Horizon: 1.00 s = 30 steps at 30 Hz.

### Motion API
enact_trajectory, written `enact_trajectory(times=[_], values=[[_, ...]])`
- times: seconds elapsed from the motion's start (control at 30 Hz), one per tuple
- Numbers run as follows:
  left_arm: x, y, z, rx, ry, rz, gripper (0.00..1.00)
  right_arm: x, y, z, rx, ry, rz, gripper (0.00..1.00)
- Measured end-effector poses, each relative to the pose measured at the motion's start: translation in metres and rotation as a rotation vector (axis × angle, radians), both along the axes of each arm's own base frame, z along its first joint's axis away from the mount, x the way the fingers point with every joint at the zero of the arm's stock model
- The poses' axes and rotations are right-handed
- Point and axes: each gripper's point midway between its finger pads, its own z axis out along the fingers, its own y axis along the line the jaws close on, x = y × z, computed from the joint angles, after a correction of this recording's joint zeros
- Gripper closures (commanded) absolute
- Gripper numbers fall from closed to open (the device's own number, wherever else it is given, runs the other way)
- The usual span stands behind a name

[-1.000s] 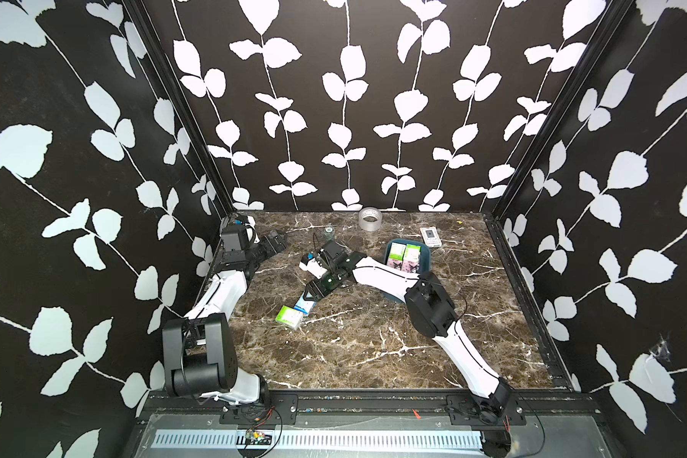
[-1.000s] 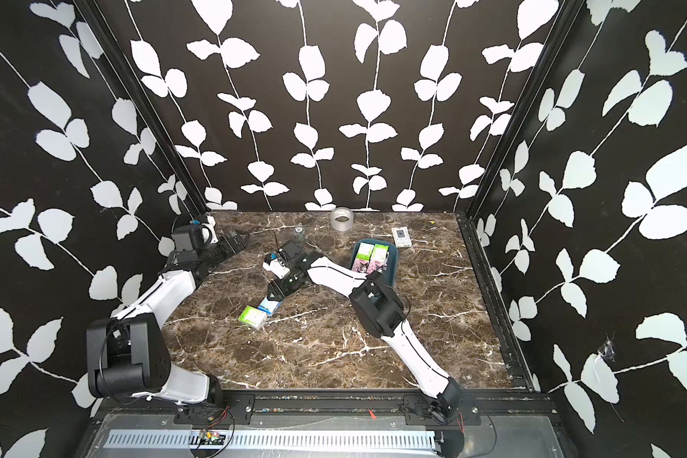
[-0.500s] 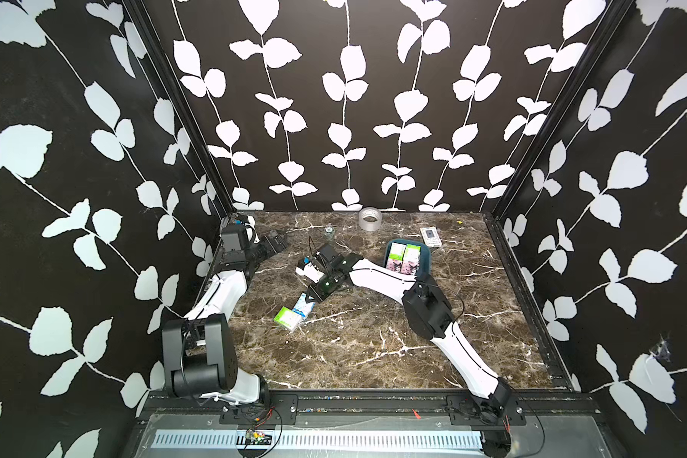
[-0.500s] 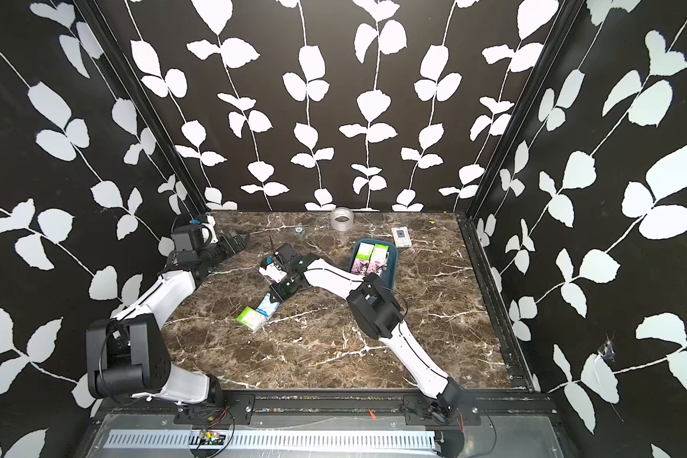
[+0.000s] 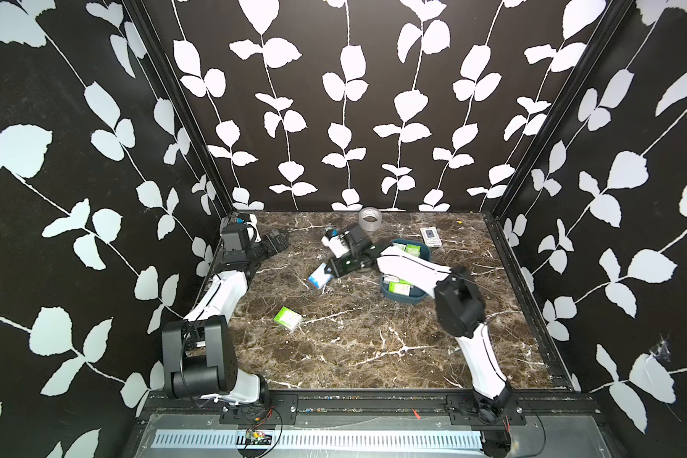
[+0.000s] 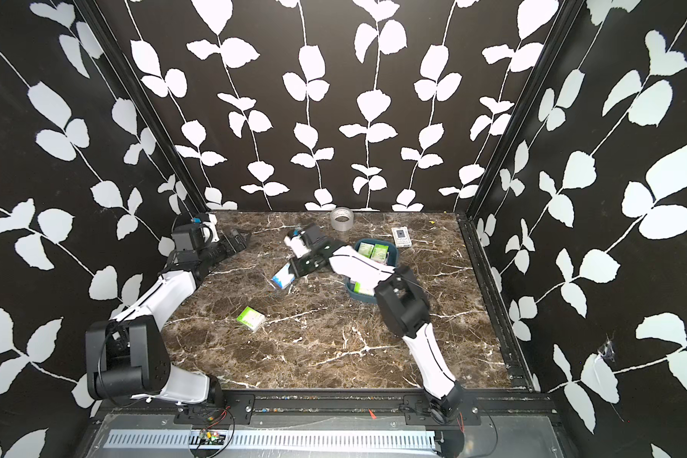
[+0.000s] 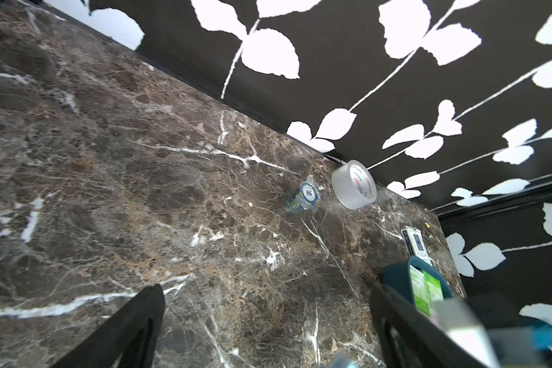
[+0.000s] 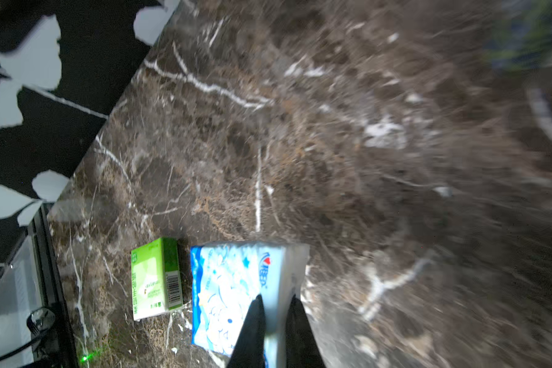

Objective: Put the pocket tissues into the storage box
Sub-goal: Pick up the pocket tissues from the center of the board, then place the pocket tissues in the storage box.

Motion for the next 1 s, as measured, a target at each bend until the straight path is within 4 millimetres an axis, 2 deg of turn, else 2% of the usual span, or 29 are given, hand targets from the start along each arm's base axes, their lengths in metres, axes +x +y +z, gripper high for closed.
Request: enact_trajectory(times=[0.13, 0.27, 0.43, 0.6, 0.7, 0.8, 1.0], values=[[0.002, -0.038, 0.011, 0.016, -0.034, -0.09, 0.01, 0.019, -0.048, 0.038, 0.032, -0.066, -0.155, 1.0], [0.004, -0.078, 0.017, 0.017, -0.061, -0.182, 0.01, 0.017, -0.088, 0.053, 0.025, -0.1, -0.271, 1.0], [0.002, -0.126, 0.005, 0.026, -0.067, -0.308, 0.01, -0.002, -0.147, 0.041, -0.045, -0.1, -0.436, 1.0], [-0.002, -0.162, -0.005, 0.028, -0.069, -0.414, 0.01, -0.019, -0.2, 0.022, -0.121, -0.1, -0.625, 1.0], [-0.004, -0.174, -0.007, 0.026, -0.076, -0.45, 0.01, -0.025, -0.224, 0.018, -0.142, -0.104, -0.728, 1.0], [-0.006, -0.178, -0.007, 0.024, -0.077, -0.466, 0.01, -0.029, -0.239, 0.014, -0.155, -0.104, -0.809, 1.0], [-0.006, -0.178, -0.007, 0.033, -0.084, -0.473, 0.01, -0.03, -0.248, 0.002, -0.164, -0.074, -0.879, 1.0]])
